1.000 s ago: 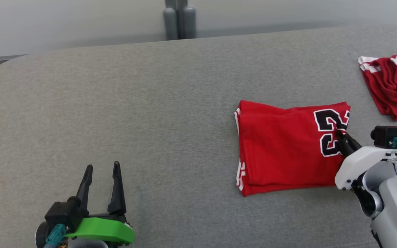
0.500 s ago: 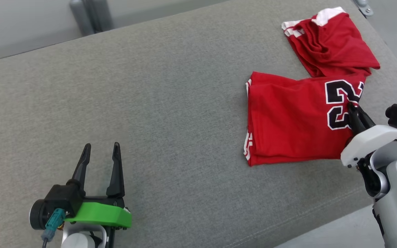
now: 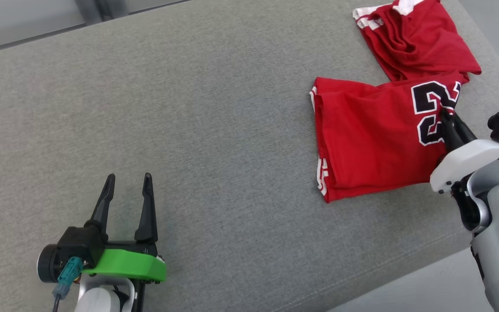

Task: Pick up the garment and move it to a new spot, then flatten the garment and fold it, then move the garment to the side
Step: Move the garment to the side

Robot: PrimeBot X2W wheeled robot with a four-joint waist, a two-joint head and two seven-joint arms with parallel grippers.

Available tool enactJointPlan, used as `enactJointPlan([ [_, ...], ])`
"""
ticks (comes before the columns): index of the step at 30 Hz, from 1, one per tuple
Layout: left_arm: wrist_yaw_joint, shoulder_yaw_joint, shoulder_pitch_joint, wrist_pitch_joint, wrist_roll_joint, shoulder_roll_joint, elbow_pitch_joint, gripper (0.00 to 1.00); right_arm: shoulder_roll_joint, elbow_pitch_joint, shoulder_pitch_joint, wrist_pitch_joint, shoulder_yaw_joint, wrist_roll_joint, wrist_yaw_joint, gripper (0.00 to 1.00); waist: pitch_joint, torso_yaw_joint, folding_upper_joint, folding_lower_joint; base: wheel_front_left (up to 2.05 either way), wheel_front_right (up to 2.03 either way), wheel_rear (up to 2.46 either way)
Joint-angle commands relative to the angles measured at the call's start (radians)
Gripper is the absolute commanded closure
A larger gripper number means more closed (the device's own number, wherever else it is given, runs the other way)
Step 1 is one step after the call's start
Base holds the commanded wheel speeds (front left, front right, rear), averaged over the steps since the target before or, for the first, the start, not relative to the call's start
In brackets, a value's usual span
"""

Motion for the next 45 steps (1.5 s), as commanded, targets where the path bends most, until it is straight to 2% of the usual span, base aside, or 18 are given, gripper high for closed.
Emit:
enactJointPlan([
  [1, 0.004, 0.003, -0.004, 0.000, -0.005, 0.000, -0.002, 0.00, -0.012, -0.001, -0.022, -0.006, -0.007, -0.014, -0.001, 1.00, -0.019, 0.043, -0.0001, 0.0000, 0.00, 0.00, 0.00],
  [7, 0.005, 0.000, 0.011, 0.000, -0.008, -0.009, -0.005, 0.00, -0.032, 0.009, -0.089, 0.017, -0.026, -0.042, -0.001, 1.00, -0.028, 0.099, -0.0001, 0.0000, 0.00, 0.00, 0.00],
  [15, 0.000, -0.007, 0.010, 0.000, -0.004, -0.014, -0.004, 0.00, -0.087, 0.100, -0.228, 0.021, -0.090, -0.095, -0.001, 1.00, -0.019, 0.175, -0.0001, 0.0000, 0.00, 0.00, 0.00],
  [19, 0.000, -0.011, 0.009, 0.000, -0.001, -0.016, -0.009, 0.00, -0.134, 0.156, -0.279, 0.007, -0.133, -0.140, -0.001, 1.00, -0.005, 0.210, -0.0001, 0.0000, 0.00, 0.00, 0.00],
  [28, -0.009, -0.022, -0.029, 0.000, 0.019, -0.019, -0.032, 0.00, -0.289, 0.268, -0.388, -0.020, -0.244, -0.240, -0.002, 1.00, 0.097, 0.291, -0.0001, 0.0000, 0.00, 0.00, 0.00],
  [33, -0.010, -0.021, -0.043, 0.000, 0.029, -0.019, -0.039, 0.00, -0.319, 0.289, -0.410, -0.011, -0.342, -0.315, -0.002, 1.00, 0.146, 0.318, -0.0001, 0.0000, 0.00, 0.00, 0.00],
  [41, -0.015, -0.014, -0.056, 0.000, 0.043, -0.018, -0.049, 0.00, -0.325, 0.308, -0.394, -0.025, -0.547, -0.448, -0.001, 1.00, 0.201, 0.347, -0.0001, 0.0000, 0.00, 0.00, 0.00],
  [42, -0.015, -0.013, -0.056, 0.000, 0.044, -0.017, -0.050, 0.00, -0.323, 0.312, -0.394, -0.031, -0.572, -0.460, -0.002, 0.88, 0.204, 0.348, -0.0001, 0.0000, 0.00, 0.00, 0.00],
  [43, -0.017, -0.012, -0.057, 0.000, 0.046, -0.016, -0.050, 0.00, -0.321, 0.318, -0.393, -0.036, -0.601, -0.480, -0.002, 0.39, 0.207, 0.349, -0.0001, 0.0000, 0.00, 0.00, 0.00],
  [44, -0.018, -0.012, -0.058, 0.000, 0.047, -0.016, -0.050, 0.00, -0.319, 0.324, -0.391, -0.035, -0.622, -0.499, -0.002, 0.02, 0.209, 0.349, -0.0001, 0.0000, 0.00, 0.00, 0.00],
  [45, -0.019, -0.012, -0.060, 0.000, 0.048, -0.016, -0.049, 0.00, -0.312, 0.332, -0.388, -0.031, -0.641, -0.520, -0.001, 0.00, 0.211, 0.349, -0.0001, 0.0000, 0.00, 0.00, 0.00],
])
